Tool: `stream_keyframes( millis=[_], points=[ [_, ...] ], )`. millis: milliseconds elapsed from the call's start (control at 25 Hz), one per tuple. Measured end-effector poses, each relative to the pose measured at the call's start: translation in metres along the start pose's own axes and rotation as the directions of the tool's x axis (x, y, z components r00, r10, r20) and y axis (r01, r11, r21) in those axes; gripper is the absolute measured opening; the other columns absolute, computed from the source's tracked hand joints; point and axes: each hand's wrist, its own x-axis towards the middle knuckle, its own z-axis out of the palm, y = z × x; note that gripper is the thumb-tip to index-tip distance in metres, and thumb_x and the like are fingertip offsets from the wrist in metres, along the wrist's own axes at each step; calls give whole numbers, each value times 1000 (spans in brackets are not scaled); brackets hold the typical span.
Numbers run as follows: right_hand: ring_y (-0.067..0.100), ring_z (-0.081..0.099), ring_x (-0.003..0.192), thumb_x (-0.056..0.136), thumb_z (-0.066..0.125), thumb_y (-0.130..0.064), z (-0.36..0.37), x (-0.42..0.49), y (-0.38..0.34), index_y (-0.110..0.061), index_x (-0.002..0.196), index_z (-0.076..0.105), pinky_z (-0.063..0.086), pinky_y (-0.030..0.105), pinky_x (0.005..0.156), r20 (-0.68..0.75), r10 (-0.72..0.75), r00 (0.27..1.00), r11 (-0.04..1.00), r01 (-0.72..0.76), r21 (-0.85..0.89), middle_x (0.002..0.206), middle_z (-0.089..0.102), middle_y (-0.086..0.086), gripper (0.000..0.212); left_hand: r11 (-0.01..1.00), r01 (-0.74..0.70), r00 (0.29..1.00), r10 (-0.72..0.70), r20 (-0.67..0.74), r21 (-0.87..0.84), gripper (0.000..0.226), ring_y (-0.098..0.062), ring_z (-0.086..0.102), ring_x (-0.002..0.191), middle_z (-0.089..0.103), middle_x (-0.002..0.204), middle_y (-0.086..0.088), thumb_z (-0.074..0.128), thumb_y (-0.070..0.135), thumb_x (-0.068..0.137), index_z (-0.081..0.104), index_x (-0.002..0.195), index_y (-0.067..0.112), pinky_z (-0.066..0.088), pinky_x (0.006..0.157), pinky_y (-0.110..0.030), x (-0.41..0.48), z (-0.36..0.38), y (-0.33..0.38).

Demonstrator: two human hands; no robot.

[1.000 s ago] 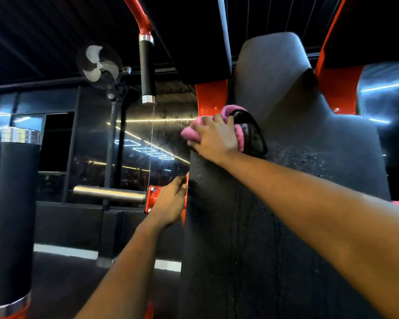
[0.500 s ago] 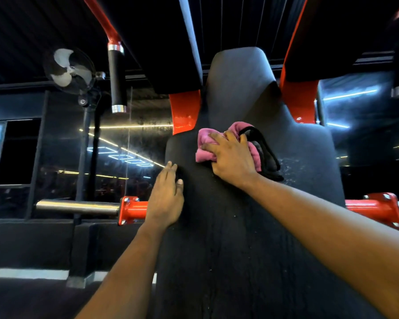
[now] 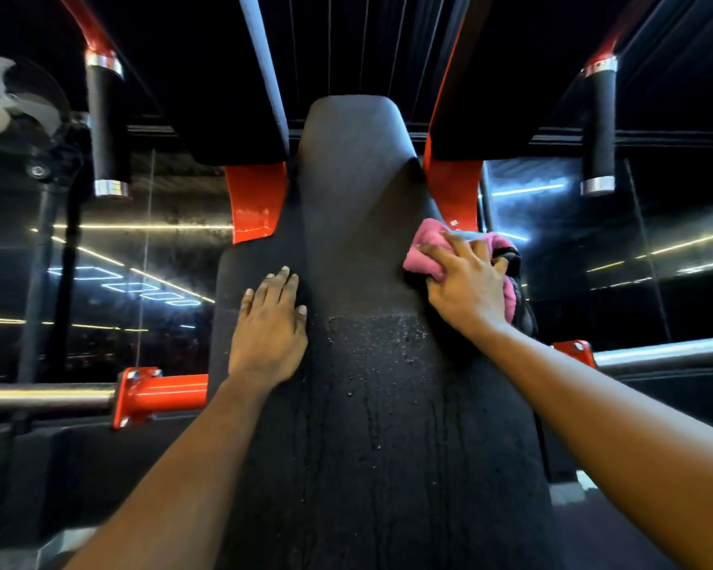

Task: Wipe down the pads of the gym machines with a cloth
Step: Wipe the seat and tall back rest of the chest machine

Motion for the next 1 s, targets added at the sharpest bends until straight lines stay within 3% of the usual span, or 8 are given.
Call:
stream_keyframes(
  millis=[240, 440, 600, 800, 880, 1000],
  points=[
    [39, 47, 119, 88, 57, -40, -5, -9, 34, -40, 132, 58, 44, 61, 95, -57, 284, 957, 958, -282, 44, 139, 52, 6, 43, 999, 1, 999, -3, 43, 41, 57, -18, 17, 151, 22, 165, 1, 42, 24, 102, 28, 156, 15, 8, 123, -44, 1, -2, -6],
    [41, 52, 113, 91, 54, -36, -8, 13, -4, -25, 122, 64, 44, 49, 89, -119, 370, 922, 928, -373, -4, 124, 60, 14, 35, 999, -35, 999, 35, 30, 4, 52, -18, 28, 147, 34, 159, -1, 44, 22, 102, 35, 152, 14, 11, 124, -44, 1, -20, -16],
    [41, 52, 114, 89, 57, -33, 6, 23, -67, -22, 122, 65, 45, 48, 90, -115, 223, 968, 975, -224, -1, 128, 58, 16, 35, 998, 56, 998, -56, -14, -25, 50, -26, 36, 142, 41, 154, -9, 47, 19, 100, 40, 148, 8, 25, 120, -47, -14, -39, -51],
    [36, 56, 100, 83, 58, -29, 23, 29, -159, -20, 111, 68, 46, 45, 83, -102, -34, 994, 999, 38, 31, 116, 61, 11, 31, 987, 145, 988, -141, 63, -64, 49, -26, 37, 140, 44, 150, -13, 46, 16, 101, 41, 148, 5, 27, 119, -38, -43, -55, -82],
    [35, 56, 103, 83, 59, -32, 30, 29, -202, -22, 110, 71, 45, 45, 85, -88, -174, 981, 981, 181, 70, 116, 63, 7, 30, 985, 167, 983, -163, 83, -52, 47, -26, 38, 139, 45, 149, -13, 45, 17, 101, 42, 146, 5, 27, 117, -36, -50, -60, -87],
    [32, 51, 114, 86, 58, -33, 34, 27, -251, -25, 116, 70, 40, 44, 91, 25, -429, 903, 902, 427, 59, 125, 61, 1, 33, 971, 233, 970, -228, 86, -52, 42, -28, 43, 135, 50, 144, -13, 44, 18, 102, 46, 142, 7, 32, 113, -39, -60, -64, -94]
  ],
)
